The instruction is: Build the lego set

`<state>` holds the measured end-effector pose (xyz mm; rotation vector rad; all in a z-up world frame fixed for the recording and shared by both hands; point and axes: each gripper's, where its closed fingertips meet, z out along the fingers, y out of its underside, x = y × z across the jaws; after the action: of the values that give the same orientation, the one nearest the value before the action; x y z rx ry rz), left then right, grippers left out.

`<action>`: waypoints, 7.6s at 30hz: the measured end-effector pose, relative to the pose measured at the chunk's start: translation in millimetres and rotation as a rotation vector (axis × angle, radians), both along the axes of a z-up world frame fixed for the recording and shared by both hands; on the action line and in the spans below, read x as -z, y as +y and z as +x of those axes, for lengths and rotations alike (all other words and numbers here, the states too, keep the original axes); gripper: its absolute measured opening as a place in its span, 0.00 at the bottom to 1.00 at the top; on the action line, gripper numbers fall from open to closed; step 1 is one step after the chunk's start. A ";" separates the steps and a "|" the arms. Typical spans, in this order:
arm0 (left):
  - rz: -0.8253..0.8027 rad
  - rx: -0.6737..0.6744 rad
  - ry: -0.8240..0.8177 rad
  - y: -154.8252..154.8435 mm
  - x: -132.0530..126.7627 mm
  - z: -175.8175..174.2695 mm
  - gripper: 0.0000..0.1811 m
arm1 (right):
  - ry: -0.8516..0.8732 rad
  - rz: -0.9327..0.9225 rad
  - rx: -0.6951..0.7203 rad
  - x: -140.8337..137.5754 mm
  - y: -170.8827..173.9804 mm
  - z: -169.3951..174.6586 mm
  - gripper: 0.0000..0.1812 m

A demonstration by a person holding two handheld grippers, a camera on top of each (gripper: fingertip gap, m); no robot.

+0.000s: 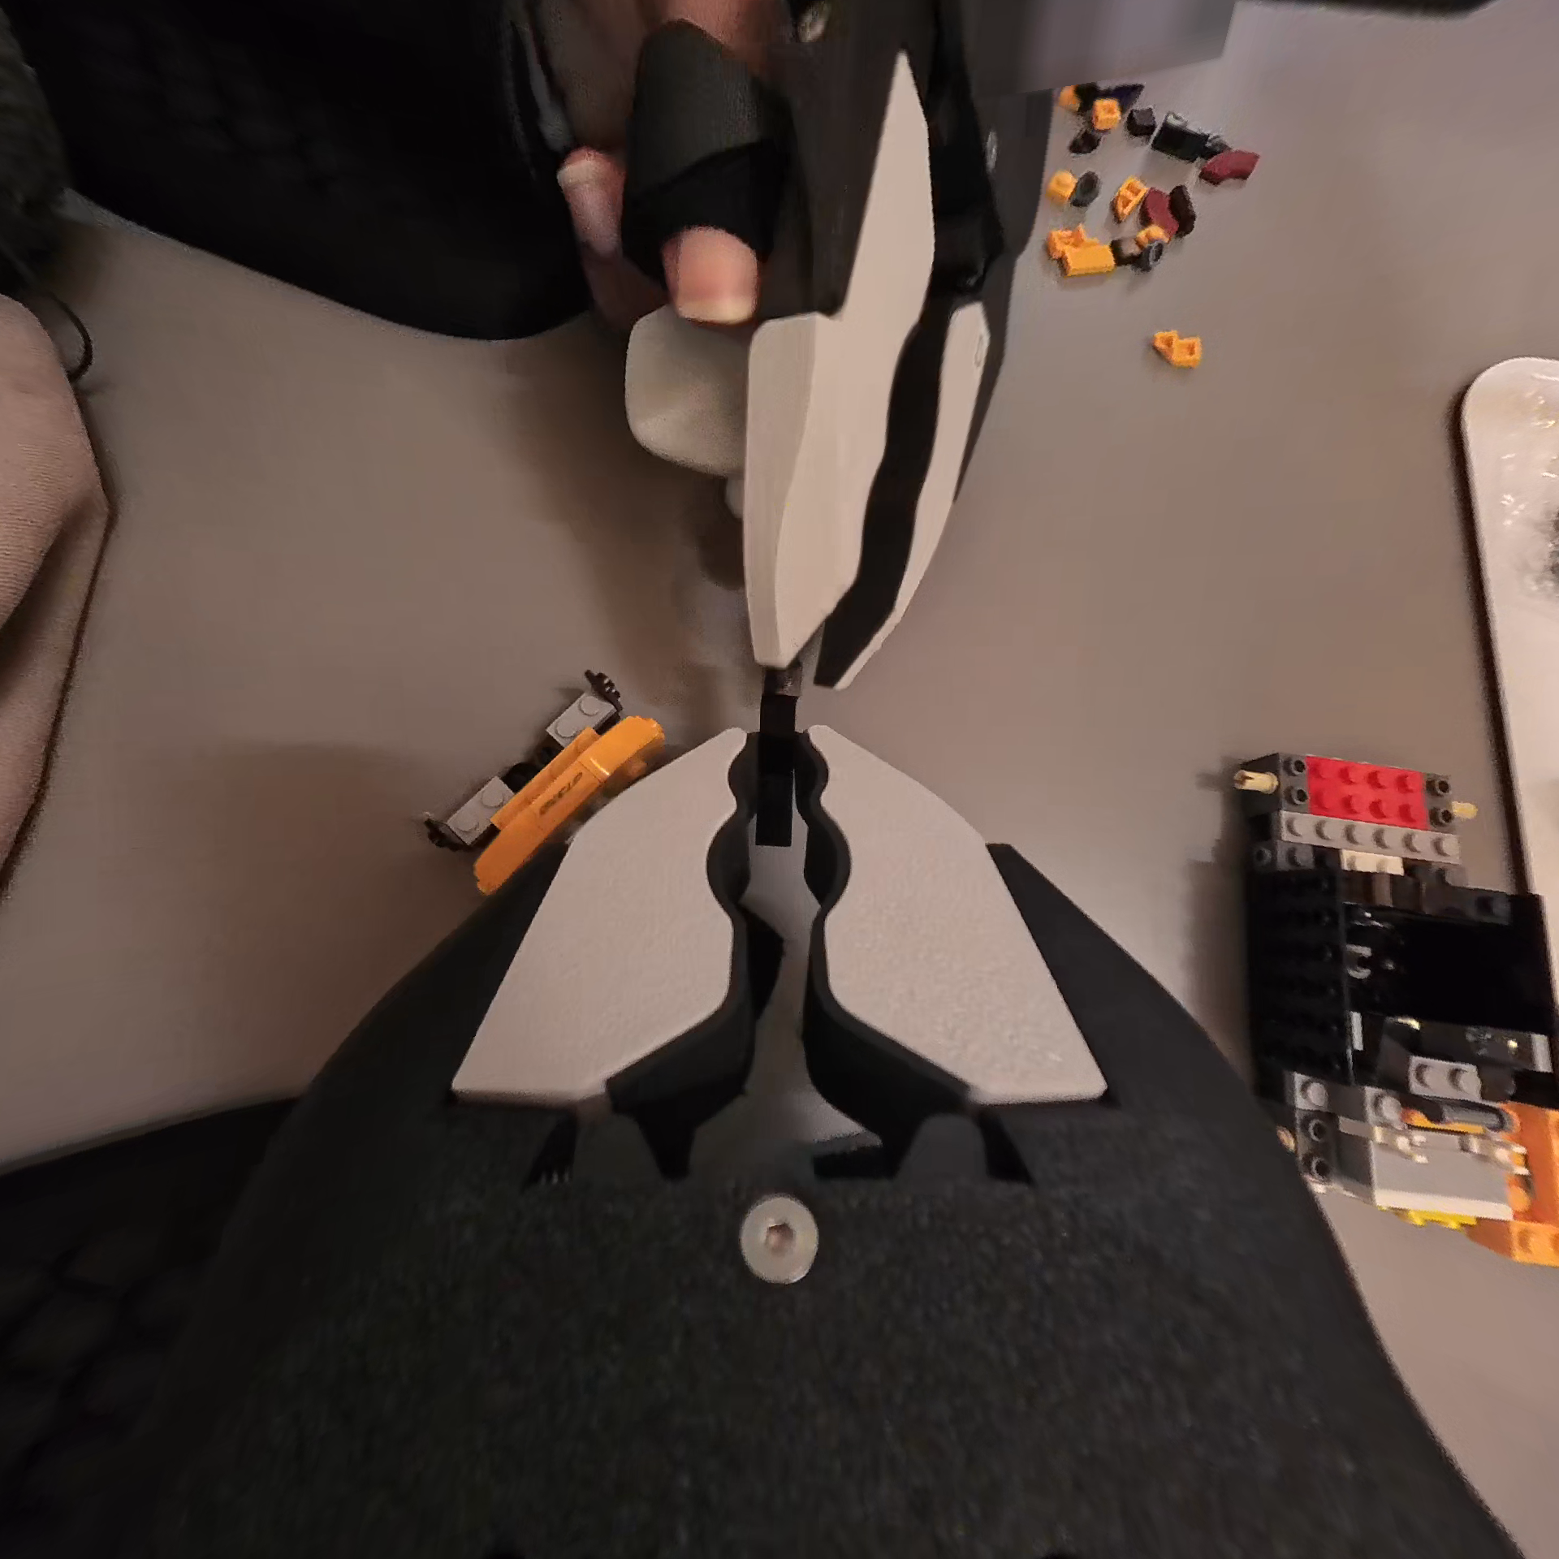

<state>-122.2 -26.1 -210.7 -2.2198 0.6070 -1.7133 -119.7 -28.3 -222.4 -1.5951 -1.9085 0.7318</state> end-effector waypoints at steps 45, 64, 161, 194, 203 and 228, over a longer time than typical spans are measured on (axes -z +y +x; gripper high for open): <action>0.353 -0.020 -0.038 -3.8 -33.4 2.9 0.06 | 0.225 0.251 0.043 -42.1 1.4 -5.5 0.04; 0.772 0.046 0.180 -14.0 -45.2 -1.6 0.05 | 0.402 0.673 -0.059 -59.2 -10.3 -9.5 0.04; 1.005 -0.028 0.404 41.6 -7.9 -22.7 0.08 | 0.577 -0.012 0.484 -53.6 83.7 39.8 0.13; 1.164 -0.371 0.288 65.7 -62.7 -55.2 0.00 | -0.160 1.394 -0.095 -182.5 255.0 -113.0 0.12; 1.149 -0.344 0.285 62.4 -58.9 -50.9 0.00 | -0.147 1.397 0.003 -170.9 264.8 -106.0 0.03; 1.147 -0.344 0.313 64.5 -54.6 -52.8 0.00 | 0.205 0.447 0.229 -103.5 125.5 23.2 0.07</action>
<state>-175.0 38.4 -156.1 -1.5657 0.8972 -0.5476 -96.4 97.1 -118.9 -1.3659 -1.5721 0.3264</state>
